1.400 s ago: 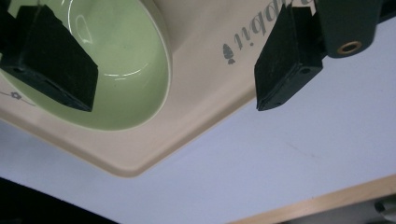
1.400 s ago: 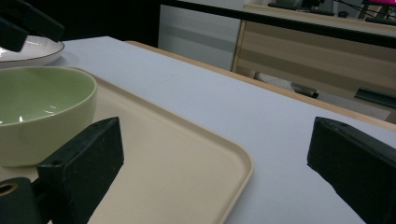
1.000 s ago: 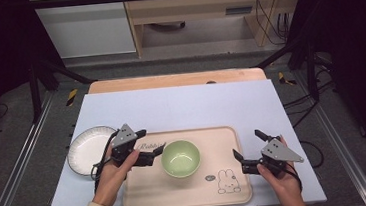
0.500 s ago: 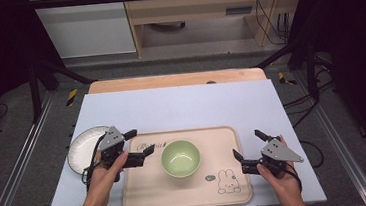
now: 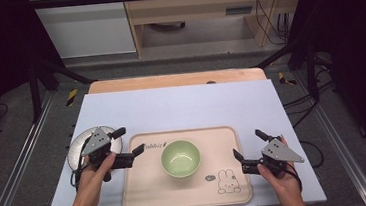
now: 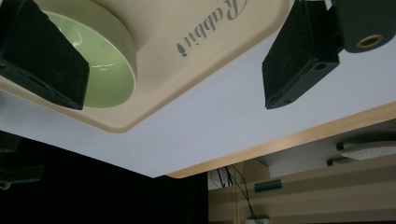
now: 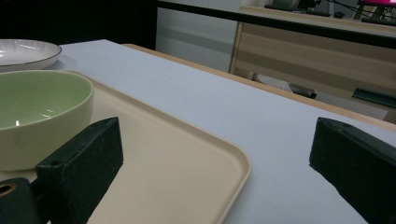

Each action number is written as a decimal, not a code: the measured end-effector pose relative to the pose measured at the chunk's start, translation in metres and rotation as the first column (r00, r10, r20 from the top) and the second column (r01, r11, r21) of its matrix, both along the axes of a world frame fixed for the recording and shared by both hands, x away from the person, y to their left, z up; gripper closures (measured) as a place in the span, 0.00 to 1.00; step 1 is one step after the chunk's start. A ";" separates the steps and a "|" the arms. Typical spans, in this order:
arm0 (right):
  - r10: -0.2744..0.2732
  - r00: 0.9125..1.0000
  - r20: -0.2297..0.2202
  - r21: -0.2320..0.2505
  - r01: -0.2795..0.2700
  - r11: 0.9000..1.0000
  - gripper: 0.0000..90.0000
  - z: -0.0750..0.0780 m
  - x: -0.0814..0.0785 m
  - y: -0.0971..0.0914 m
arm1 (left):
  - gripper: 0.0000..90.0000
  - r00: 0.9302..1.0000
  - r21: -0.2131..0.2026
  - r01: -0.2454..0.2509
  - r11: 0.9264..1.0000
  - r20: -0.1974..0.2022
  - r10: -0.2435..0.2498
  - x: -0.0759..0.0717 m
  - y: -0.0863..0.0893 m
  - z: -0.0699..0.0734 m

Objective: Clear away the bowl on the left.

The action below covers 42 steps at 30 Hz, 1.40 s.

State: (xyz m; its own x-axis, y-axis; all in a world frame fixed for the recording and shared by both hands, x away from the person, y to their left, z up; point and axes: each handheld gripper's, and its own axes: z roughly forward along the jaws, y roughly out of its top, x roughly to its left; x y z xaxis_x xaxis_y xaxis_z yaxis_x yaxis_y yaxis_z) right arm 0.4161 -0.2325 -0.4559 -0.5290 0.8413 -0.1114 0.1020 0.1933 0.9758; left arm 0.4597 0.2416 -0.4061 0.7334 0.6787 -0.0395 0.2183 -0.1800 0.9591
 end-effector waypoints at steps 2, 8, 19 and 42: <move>0.002 1.000 0.003 -0.002 -0.002 1.000 0.03 0.000 0.000 0.000 | 0.08 1.000 -0.005 -0.007 1.000 0.004 0.007 -0.001 0.005 0.001; 0.001 1.000 0.002 0.004 -0.001 1.000 0.03 0.000 0.000 0.000 | 0.08 1.000 -0.018 -0.029 0.999 0.011 0.029 -0.005 0.021 0.001; 0.008 1.000 0.014 0.001 -0.008 1.000 0.04 0.000 -0.001 0.000 | 0.08 0.998 -0.043 -0.053 0.998 0.030 0.054 -0.011 0.042 -0.003; -0.015 0.999 0.035 0.013 0.014 1.000 0.03 0.000 -0.004 -0.009 | 0.07 0.996 -0.080 -0.073 0.994 0.044 0.077 -0.022 0.061 -0.030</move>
